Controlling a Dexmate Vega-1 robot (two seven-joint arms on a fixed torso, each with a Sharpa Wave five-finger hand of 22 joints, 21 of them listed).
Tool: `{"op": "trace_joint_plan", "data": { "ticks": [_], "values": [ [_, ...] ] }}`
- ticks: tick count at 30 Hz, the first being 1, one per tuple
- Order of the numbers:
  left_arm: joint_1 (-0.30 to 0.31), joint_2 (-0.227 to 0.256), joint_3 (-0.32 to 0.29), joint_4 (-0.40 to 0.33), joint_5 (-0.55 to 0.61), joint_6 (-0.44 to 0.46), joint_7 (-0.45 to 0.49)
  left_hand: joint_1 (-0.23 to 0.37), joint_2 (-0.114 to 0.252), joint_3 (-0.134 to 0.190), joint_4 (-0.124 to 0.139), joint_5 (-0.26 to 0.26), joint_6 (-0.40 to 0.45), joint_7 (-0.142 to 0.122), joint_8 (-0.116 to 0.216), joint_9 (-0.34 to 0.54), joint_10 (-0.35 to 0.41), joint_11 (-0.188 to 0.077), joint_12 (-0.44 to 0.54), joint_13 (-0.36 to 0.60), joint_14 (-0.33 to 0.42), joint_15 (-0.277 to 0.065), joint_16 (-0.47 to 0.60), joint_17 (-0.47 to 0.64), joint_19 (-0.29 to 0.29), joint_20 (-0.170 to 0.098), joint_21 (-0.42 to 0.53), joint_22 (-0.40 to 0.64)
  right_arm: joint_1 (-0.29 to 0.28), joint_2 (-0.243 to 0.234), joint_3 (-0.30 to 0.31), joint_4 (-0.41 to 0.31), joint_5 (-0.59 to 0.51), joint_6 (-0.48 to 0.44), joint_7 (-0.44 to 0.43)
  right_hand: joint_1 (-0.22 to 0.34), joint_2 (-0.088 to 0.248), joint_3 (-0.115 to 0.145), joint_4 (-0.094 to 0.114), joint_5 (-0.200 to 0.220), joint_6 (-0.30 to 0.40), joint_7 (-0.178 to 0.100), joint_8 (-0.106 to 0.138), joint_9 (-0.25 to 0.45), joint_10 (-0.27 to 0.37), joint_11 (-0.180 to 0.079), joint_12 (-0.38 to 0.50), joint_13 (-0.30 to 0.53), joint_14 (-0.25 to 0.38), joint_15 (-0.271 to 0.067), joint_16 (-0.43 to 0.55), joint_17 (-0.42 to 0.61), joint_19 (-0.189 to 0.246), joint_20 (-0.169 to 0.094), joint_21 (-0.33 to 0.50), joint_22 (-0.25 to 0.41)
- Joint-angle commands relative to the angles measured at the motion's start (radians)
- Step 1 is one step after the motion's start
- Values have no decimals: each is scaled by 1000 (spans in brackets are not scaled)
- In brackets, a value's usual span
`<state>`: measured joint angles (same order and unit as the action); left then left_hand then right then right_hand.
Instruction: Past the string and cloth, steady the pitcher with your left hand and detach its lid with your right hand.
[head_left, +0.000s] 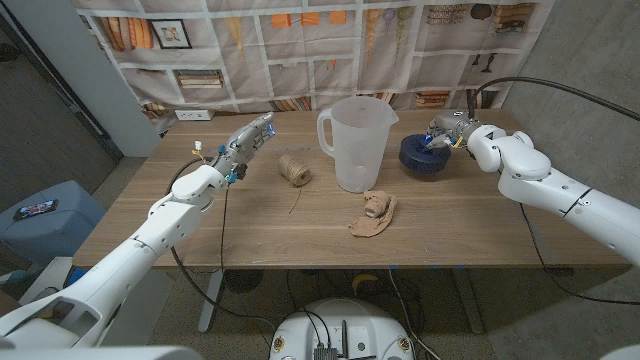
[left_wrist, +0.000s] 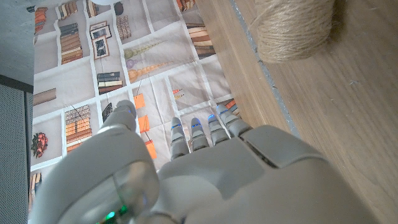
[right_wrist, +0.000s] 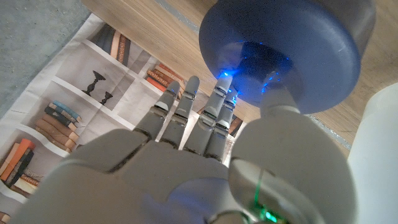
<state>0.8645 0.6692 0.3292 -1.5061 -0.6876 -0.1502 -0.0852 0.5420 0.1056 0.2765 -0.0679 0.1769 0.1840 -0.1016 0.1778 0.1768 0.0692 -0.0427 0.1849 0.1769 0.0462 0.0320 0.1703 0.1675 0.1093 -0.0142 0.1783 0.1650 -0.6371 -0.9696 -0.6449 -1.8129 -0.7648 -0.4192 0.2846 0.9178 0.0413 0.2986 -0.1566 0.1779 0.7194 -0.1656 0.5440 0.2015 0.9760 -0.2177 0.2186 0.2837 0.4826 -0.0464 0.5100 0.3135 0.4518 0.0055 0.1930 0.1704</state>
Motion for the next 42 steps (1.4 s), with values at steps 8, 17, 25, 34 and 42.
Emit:
{"op": "trace_joint_plan", "data": {
  "ticks": [8, 17, 25, 34, 42],
  "values": [
    [-37, 2, 7, 47, -12, 10, -49, -9, 10, 9, -5, 5, 13, 9, 8, 0, 11, 1, 9, 1, 7, -1, 7, 1, 1, 2, 9, 5, 29, 22, -42, 4, -37, -35, 53, -18, -19, -42, 9, 6, -121, -56, -78, 18, -178, 3, -25, 11, -86, -132, -44, 20, -20, 31, -2, 1],
    [-51, -7, 10, 79, -14, -4, -71, -13, 16, 13, -9, 6, 15, 11, 7, 0, 13, 0, 9, 1, 12, -1, 8, 1, 2, 3, 10, 5, 63, 23, -57, -3, -39, -27, 142, -75, -70, -79, 15, 26, -256, -55, -151, 2, -344, 23, -29, 14, -164, -76, -88, 28, -63, 65, -5, 0],
    [-58, -8, 9, 96, -17, -14, -86, -15, 20, 15, -11, 6, 20, 13, 8, 0, 17, 1, 11, 1, 13, -1, 8, 1, 5, 2, 11, 5, 59, 20, -36, -6, -1, -18, 146, -121, -95, -100, 26, 53, -341, -54, -197, 0, -443, 58, -35, 1, -216, -42, -124, 26, -100, 87, -8, 0],
    [-39, -16, -6, 88, -15, -51, -67, -19, 27, 19, -12, 6, 19, 13, 7, 0, 13, 2, 9, 1, 9, 0, 6, 1, 5, 3, 11, 5, -9, 7, 56, -15, 149, 15, 21, -201, -97, -124, 53, 77, -403, -35, -236, 1, -538, 101, -33, -14, -284, -3, -163, 27, -136, 91, -7, 1],
    [-14, -5, -14, 61, -2, -57, -35, -34, 52, 27, -2, 7, 20, 22, 7, 1, 16, 9, 10, 1, 10, 7, 9, 5, 8, 6, 12, 6, -69, 16, 134, 3, 309, 58, -112, -235, -78, -129, 68, 74, -401, -13, -241, 1, -570, 119, -33, -23, -292, -7, -174, 22, -120, 36, -2, 0]
  ]
}}
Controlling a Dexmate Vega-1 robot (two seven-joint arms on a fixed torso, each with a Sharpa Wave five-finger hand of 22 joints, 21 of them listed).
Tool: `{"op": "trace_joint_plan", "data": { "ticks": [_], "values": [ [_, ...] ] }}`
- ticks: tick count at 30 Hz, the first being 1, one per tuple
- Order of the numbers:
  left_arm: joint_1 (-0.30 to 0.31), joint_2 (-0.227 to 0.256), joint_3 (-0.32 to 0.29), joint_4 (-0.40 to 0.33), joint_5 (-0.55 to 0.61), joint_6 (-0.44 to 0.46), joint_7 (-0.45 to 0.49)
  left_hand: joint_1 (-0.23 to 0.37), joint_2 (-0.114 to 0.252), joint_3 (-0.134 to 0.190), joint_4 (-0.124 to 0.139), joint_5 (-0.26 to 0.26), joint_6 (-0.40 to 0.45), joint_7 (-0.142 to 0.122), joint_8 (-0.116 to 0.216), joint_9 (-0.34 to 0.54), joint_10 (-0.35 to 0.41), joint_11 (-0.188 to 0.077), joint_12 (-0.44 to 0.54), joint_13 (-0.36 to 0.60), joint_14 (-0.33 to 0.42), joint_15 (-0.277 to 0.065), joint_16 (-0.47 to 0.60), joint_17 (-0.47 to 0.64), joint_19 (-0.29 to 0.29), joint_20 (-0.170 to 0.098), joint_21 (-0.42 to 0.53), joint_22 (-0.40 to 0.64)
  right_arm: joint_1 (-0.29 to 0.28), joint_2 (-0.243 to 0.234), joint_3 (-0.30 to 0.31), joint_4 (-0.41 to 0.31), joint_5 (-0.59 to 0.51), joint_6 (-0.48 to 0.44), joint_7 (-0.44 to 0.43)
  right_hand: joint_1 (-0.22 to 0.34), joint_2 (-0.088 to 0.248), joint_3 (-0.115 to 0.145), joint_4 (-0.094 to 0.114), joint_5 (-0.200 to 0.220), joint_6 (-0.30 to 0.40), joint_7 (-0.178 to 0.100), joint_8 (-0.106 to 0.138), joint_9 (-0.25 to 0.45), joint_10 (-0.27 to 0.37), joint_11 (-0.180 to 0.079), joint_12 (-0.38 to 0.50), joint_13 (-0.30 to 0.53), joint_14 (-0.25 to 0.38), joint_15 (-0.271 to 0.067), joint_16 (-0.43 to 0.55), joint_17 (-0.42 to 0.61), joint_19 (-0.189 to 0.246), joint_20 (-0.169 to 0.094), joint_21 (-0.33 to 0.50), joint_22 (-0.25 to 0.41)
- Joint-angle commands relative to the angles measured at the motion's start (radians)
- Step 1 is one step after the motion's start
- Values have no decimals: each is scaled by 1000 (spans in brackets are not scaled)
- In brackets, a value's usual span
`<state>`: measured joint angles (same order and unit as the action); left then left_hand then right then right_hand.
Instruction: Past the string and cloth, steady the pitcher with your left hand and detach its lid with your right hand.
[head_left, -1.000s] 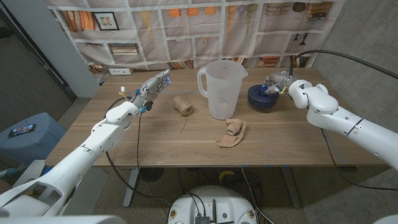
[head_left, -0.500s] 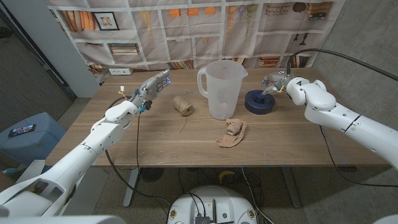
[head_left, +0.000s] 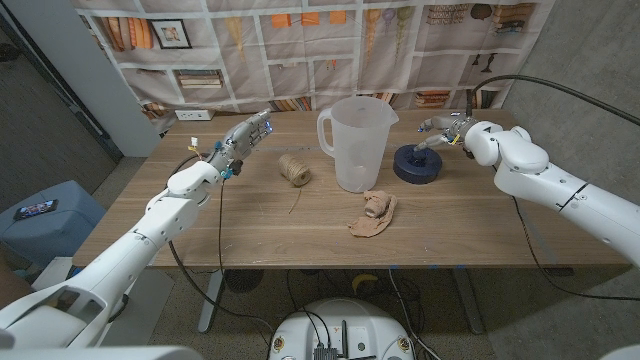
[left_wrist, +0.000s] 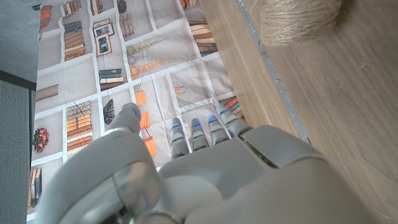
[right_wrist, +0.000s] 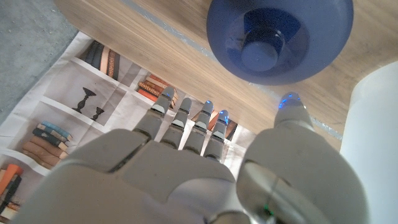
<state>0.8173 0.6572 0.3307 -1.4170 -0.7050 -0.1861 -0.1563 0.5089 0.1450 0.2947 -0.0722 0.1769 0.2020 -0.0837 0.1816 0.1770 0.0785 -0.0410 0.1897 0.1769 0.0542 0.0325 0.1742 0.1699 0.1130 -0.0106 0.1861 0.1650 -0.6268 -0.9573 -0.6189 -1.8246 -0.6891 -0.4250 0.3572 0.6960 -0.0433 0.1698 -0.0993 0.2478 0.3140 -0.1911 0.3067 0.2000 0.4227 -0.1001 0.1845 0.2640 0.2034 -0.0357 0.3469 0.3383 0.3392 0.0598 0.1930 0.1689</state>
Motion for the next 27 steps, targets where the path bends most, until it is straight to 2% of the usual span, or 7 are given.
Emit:
{"op": "trace_joint_plan", "data": {
  "ticks": [1, 6, 13, 17, 19, 23, 27],
  "values": [
    [38, 10, -18, -36, 21, -19, 48, -3, 13, 9, 3, 7, 0, 3, 2, 0, 6, 7, 5, 1, 2, 7, 4, 2, 4, 3, 4, 6, -85, 8, 118, 24, 261, 77, -200, -14, 11, 1, 10, 4, 2, 17, -6, 2, -27, 4, 0, -5, -24, -14, -17, -5, -11, -23, -4, 1],
    [39, 13, -18, -50, 28, -15, 61, -14, 17, 11, 6, 6, -16, 4, -4, 0, -3, 11, 2, 1, -5, 8, 2, 3, 4, 3, 4, 6, -107, 17, 146, 50, 352, 108, -259, -31, 25, 0, 16, 0, -15, 27, -20, 1, -50, 16, -1, -13, -45, -12, -33, -13, -25, -38, -7, 0],
    [46, 4, -20, -59, 41, -18, 99, -31, 26, 13, 17, 6, -20, 9, -4, 1, -9, 18, 0, 1, -9, 11, 3, 5, 2, 4, 4, 6, -162, 44, 207, 77, 502, 136, -361, -87, 55, -9, 42, -23, -26, 45, -38, -3, -55, 42, 8, -26, -27, 8, -36, -21, 45, -44, 15, 0],
    [32, -16, -9, -38, 50, -30, 101, -45, 30, 14, 25, 6, -25, 8, -5, 0, -16, 25, -2, 1, -13, -1, 3, 6, 3, 3, 4, 6, -190, 60, 243, 107, 598, 186, -406, -110, 67, -13, 53, -33, -27, 56, -44, -5, -69, 49, 6, -30, -35, 9, -42, -23, 47, -47, 13, 1],
    [27, -31, -4, -26, 59, -42, 114, -49, 31, 14, 28, 6, -27, 8, -5, 0, -17, 24, -2, 1, -12, -3, 4, 6, 4, 1, 5, 6, -194, 60, 246, 110, 621, 186, -417, -131, 73, -18, 61, -42, -50, 67, -61, -7, -96, 51, 1, -35, -53, 10, -53, -26, 38, -54, 5, 0],
    [21, -66, 1, 1, 66, -76, 129, -58, 35, 16, 34, 6, -33, 9, -6, 0, -20, 25, -2, 1, -12, -4, 5, 6, 6, -2, 6, 7, -205, 79, 263, 145, 699, 240, -441, -150, 80, -23, 66, -48, -66, 71, -77, -10, -126, 51, -3, -41, -75, 12, -66, -31, 21, -59, -3, 0],
    [22, -59, 4, -7, 77, -74, 131, -65, 36, 18, 38, 7, -32, 11, -5, 0, -21, 22, -2, 1, -15, -7, 4, 6, 4, -5, 5, 7, -206, 92, 264, 178, 748, 286, -455, -164, 89, -25, 70, -50, -86, 74, -91, -12, -145, 47, -3, -47, -86, 9, -75, -35, 11, -70, -7, -1]
  ]
}}
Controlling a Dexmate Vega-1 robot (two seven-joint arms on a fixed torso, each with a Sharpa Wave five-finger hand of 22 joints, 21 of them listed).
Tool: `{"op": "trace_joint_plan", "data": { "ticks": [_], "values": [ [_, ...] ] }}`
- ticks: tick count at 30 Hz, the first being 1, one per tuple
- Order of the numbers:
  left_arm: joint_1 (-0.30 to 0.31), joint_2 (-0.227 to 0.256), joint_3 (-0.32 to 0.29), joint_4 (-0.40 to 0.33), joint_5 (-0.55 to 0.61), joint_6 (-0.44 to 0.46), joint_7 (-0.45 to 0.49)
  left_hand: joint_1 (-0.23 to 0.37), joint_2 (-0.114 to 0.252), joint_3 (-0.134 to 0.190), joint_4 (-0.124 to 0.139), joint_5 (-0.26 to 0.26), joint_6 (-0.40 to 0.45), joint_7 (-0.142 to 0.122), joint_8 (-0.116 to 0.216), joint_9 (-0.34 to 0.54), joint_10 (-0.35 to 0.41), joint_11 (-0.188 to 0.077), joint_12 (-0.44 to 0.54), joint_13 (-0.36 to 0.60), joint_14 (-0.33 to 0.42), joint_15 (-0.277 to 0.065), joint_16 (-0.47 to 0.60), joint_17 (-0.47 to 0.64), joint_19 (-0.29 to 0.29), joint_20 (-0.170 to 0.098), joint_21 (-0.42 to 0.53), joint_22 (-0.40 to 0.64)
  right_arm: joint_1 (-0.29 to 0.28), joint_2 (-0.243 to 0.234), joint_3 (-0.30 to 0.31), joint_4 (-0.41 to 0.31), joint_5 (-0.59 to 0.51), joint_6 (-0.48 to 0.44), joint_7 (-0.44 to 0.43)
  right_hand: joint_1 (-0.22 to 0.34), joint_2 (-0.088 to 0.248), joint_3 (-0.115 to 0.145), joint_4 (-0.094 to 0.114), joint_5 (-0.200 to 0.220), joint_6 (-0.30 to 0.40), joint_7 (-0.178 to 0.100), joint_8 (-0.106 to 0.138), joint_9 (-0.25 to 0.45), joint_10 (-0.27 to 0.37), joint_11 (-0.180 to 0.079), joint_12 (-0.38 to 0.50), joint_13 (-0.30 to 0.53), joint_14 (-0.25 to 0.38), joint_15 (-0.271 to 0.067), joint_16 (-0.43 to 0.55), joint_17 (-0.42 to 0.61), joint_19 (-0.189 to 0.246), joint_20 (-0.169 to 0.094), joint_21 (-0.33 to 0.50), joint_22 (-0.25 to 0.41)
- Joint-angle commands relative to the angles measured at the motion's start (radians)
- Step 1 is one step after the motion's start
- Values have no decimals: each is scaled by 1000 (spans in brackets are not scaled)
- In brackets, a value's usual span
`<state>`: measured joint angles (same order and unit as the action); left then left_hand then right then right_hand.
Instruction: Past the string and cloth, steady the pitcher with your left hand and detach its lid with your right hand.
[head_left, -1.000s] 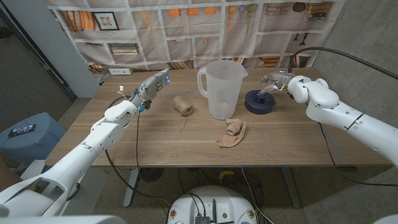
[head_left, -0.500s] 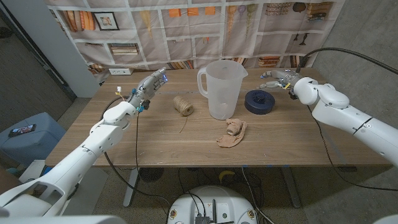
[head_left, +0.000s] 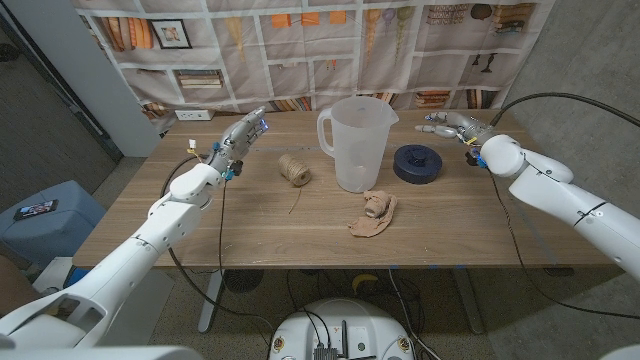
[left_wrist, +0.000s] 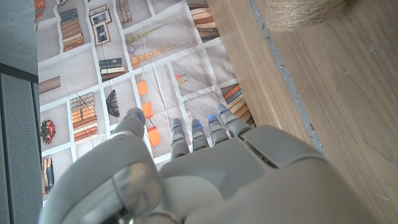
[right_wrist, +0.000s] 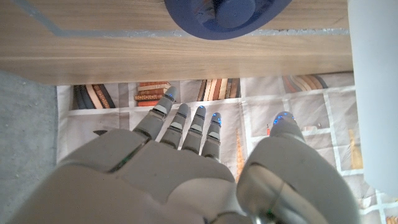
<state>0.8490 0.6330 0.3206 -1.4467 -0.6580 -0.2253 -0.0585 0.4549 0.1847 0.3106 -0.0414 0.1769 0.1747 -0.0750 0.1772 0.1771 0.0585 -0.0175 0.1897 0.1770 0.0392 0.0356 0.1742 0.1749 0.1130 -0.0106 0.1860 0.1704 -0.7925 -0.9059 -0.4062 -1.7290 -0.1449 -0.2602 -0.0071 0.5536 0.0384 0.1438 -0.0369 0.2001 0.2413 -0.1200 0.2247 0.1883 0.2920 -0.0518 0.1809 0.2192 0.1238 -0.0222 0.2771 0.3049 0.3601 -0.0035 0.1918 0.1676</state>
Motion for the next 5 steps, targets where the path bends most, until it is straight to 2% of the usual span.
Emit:
{"op": "trace_joint_plan", "data": {
  "ticks": [1, 5],
  "values": [
    [-9, -29, 14, 16, 30, -33, 30, -12, -4, 3, 7, 7, -2, 4, 1, 0, -1, -2, -2, 1, -1, -10, 3, 1, 4, -5, 5, 1, -42, 46, 53, 89, 216, 133, -99, -23, 9, 1, 8, -2, -13, 4, -10, 0, -16, -1, 0, -3, -6, -5, -6, -2, -11, -9, -6, 0],
    [-5, -15, 9, -1, 30, -26, 26, -12, -5, 7, 5, 7, -1, 6, 2, 0, 0, -2, -1, 1, -2, -9, 3, 0, 3, -2, 4, 1, -53, 55, 56, 94, 248, 154, -126, -27, 17, 3, 10, -2, -11, 13, -11, -1, -18, -2, 2, -5, -5, -8, -6, -3, -10, -12, -5, 0]
  ]
}}
